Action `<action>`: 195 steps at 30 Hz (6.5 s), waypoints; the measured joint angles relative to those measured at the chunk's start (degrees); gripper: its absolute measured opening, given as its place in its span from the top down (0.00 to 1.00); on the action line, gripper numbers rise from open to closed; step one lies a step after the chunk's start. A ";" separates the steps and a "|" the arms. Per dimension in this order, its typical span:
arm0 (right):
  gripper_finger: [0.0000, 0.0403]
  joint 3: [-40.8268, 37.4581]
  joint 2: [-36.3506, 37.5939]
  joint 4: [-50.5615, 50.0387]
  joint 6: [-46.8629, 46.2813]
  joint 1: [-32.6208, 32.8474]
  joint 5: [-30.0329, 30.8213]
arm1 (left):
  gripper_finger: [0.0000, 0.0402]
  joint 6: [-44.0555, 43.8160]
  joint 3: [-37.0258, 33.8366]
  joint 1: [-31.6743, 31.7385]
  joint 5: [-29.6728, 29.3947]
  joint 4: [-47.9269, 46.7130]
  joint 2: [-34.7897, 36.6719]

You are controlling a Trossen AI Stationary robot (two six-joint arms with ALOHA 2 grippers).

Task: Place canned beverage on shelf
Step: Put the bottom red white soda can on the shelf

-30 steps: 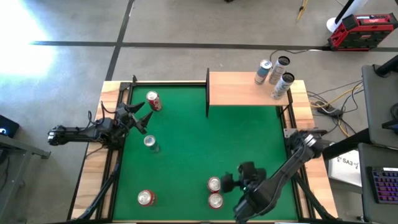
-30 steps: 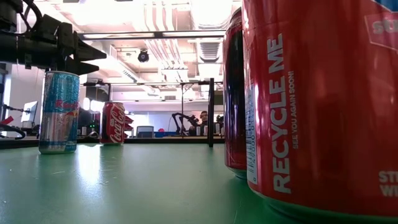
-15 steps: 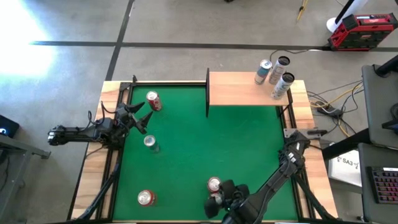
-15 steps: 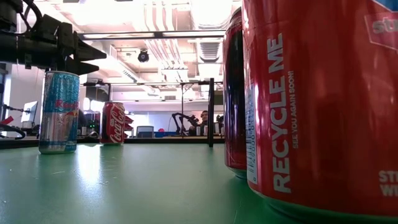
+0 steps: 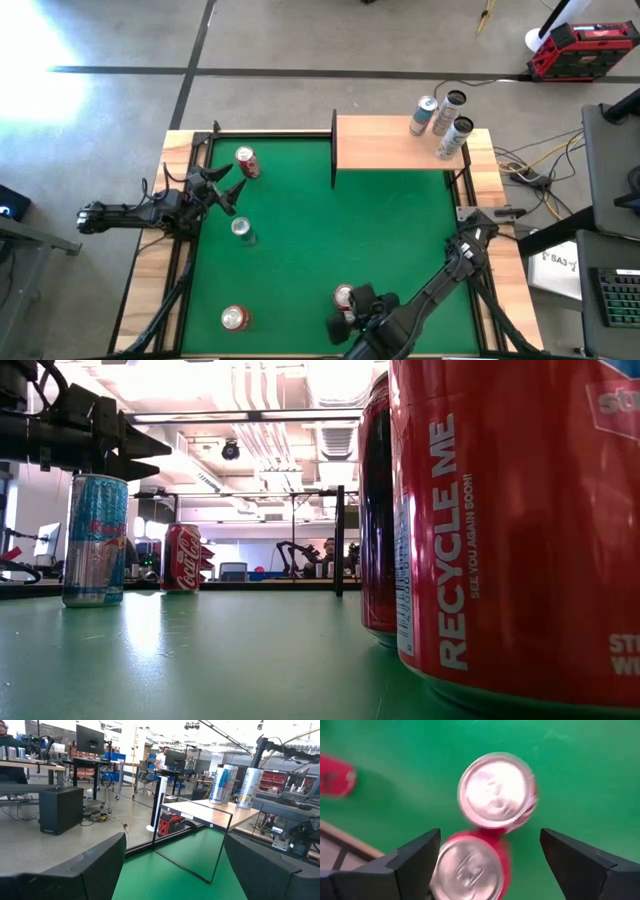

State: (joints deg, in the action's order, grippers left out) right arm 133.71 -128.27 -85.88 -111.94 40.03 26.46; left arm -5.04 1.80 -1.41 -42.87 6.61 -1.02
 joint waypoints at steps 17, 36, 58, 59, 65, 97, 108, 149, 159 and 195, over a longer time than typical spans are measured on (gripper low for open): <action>0.01 -2.64 0.00 2.63 0.96 -1.60 -0.99 | 0.19 0.01 0.00 0.00 -0.11 -0.02 -0.02; 0.01 -8.28 0.00 8.29 2.51 -4.65 -3.73 | 0.19 0.01 0.00 0.00 -0.09 -0.04 -0.02; 0.12 -11.79 0.00 12.39 -1.37 -5.94 -2.25 | 0.19 0.00 0.00 0.01 -0.07 -0.02 -0.02; 0.15 -11.83 0.00 12.30 -1.46 -5.94 -2.25 | 0.19 0.00 0.00 0.02 -0.07 -0.02 -0.02; 0.23 -11.85 0.04 10.35 -3.91 -5.94 -1.76 | 0.19 0.01 0.00 0.01 -0.07 -0.02 -0.02; 0.20 -43.72 24.07 -0.68 -44.77 -20.21 -1.08 | 0.19 0.01 0.00 0.00 -0.05 -0.23 -0.17; 0.20 -46.99 22.75 -0.66 -52.94 -27.90 -8.68 | 0.19 0.01 0.00 0.00 -0.07 -0.23 -0.18; 0.02 -47.06 21.96 3.71 -32.79 -40.08 -8.39 | 0.19 0.01 0.00 0.01 -0.05 -0.24 -0.18; 0.01 -47.06 24.28 -0.04 -23.09 -35.05 3.34 | 0.19 0.00 0.00 0.00 -0.05 -0.24 -0.18; 0.01 -71.96 23.85 17.21 -16.80 -14.51 36.76 | 0.19 0.01 0.00 0.01 -0.05 -0.24 -0.18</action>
State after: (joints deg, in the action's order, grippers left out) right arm 61.75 -104.41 -68.68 -128.74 25.52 63.22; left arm -5.03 1.80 -1.40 -42.92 6.37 -1.19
